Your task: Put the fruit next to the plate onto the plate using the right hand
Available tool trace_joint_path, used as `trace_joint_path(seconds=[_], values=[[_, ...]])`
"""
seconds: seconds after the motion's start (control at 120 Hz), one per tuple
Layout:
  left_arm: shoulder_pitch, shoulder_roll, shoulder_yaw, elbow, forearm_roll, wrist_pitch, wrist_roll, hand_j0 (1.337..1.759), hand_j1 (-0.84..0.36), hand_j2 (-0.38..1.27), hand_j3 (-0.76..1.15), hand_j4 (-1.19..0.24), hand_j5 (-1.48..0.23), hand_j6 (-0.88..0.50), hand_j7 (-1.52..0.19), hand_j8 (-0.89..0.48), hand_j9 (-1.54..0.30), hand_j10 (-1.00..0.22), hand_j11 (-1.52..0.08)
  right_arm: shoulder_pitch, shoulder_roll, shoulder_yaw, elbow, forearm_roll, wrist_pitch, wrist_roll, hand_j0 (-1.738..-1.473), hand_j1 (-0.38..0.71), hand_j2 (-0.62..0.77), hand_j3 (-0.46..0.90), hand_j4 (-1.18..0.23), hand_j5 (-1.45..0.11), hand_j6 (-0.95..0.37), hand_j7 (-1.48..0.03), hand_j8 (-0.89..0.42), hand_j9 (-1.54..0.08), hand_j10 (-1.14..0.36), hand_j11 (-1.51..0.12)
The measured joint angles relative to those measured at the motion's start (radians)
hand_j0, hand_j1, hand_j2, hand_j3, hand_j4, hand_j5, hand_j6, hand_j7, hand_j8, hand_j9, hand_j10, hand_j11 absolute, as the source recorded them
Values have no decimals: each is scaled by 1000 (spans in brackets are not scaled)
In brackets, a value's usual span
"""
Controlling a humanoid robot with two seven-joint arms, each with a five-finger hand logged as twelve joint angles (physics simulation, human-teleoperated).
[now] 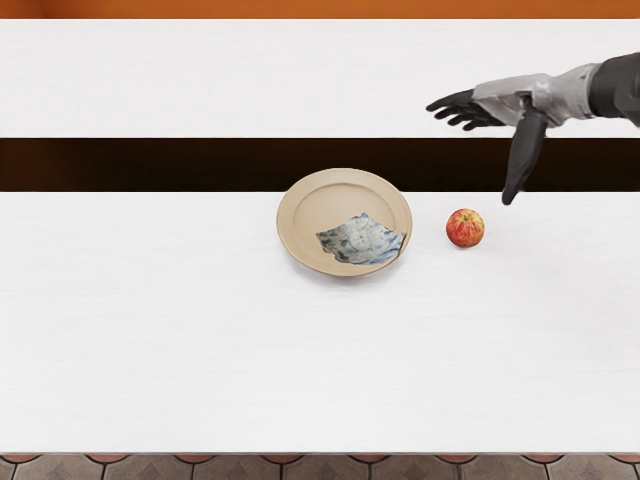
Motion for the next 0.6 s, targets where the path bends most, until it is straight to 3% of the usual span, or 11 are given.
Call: trace_joint_path(seconds=[0.092,0.133,0.167,0.258,0.333,0.442,0.6], values=[[0,0,0,0,0,0,0,1658,55,49,0,-245,-318,-245,-318,-245,-318,-245,-318,2,11,14,-1,1,0,-22,-1658,-315,-5,0,-33,-39,-34,-38,-33,-38,-32,-38],[0,0,0,0,0,0,0,1658,55,49,0,-245,-318,-245,-318,-245,-318,-245,-318,4,14,38,5,3,0,-60,-1658,-315,-5,0,-33,-39,-34,-38,-33,-38,-32,-38],[0,0,0,0,0,0,0,1658,55,49,0,-245,-318,-245,-318,-245,-318,-245,-318,4,12,65,11,5,0,-119,-1658,-315,-5,0,-33,-38,-34,-38,-33,-38,-32,-38],[0,0,0,0,0,0,0,1658,55,49,0,-245,-318,-245,-318,-245,-318,-245,-318,-11,18,115,62,10,0,-349,-1658,-315,-5,0,-32,-38,-33,-38,-32,-38,-31,-38],[0,0,0,0,0,0,0,1658,55,49,0,-245,-318,-245,-318,-245,-318,-245,-318,-34,6,133,185,-6,0,-451,-1658,-314,-5,0,-33,-39,-34,-38,-33,-39,-32,-39],[0,0,0,0,0,0,0,1658,55,49,0,-245,-318,-245,-318,-245,-318,-245,-318,-57,-1,141,312,-69,-1,-514,-1658,-313,-6,0,-34,-40,-35,-40,-34,-40,-33,-40],[0,0,0,0,0,0,0,1658,55,49,0,-245,-318,-245,-318,-245,-318,-245,-318,-119,17,142,373,-218,-144,-540,-1658,-312,-6,0,-35,-41,-36,-41,-35,-41,-34,-41]])
